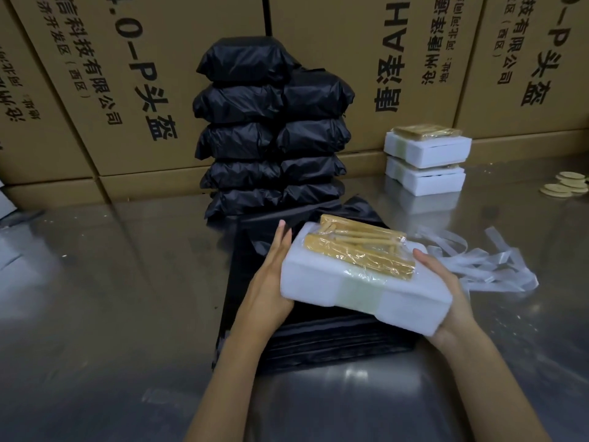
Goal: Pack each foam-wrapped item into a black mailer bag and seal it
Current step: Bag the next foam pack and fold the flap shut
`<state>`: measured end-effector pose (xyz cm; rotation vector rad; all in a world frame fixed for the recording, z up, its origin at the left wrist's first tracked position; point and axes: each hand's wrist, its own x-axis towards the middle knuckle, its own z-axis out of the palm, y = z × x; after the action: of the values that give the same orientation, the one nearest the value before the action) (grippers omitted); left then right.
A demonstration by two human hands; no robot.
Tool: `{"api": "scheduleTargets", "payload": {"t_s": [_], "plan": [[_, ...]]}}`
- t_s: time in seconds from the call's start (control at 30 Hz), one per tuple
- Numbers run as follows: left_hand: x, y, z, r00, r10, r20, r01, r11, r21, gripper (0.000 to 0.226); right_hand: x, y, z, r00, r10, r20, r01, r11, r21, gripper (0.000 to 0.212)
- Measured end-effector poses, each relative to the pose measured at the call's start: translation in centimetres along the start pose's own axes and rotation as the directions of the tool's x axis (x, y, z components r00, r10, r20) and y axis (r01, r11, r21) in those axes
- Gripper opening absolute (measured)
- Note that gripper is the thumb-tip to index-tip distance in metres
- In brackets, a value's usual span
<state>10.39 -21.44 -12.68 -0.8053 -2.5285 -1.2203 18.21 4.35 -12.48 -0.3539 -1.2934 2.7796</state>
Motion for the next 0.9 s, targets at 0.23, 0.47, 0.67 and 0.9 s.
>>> {"api": "scheduleTargets", "payload": {"t_s": [0.23,0.47,0.67,0.9], "plan": [[0.2,0.6,1.2,0.988,-0.153,-0.025,0.147,0.975,-0.167,0.096,-0.5,0.3,0.9,0.995,-0.077,-0.07,0.084,0.992,0.096,0.034],[-0.3,3.1,1.5,0.979,-0.195,0.058,0.203,0.96,-0.191,0.105,0.7,1.1,0.9,0.933,-0.234,-0.274,0.21,0.971,-0.115,0.054],[-1.5,5.9,3.9,0.999,0.042,-0.019,-0.042,0.999,0.015,0.11,1.3,2.4,2.0,0.871,-0.324,-0.368,0.253,0.94,-0.228,0.098],[-0.8,5.3,4.1,0.974,-0.022,-0.225,0.022,1.0,0.0,0.087,1.6,1.8,1.4,0.916,-0.253,-0.311,0.164,0.944,-0.287,0.103]]}}
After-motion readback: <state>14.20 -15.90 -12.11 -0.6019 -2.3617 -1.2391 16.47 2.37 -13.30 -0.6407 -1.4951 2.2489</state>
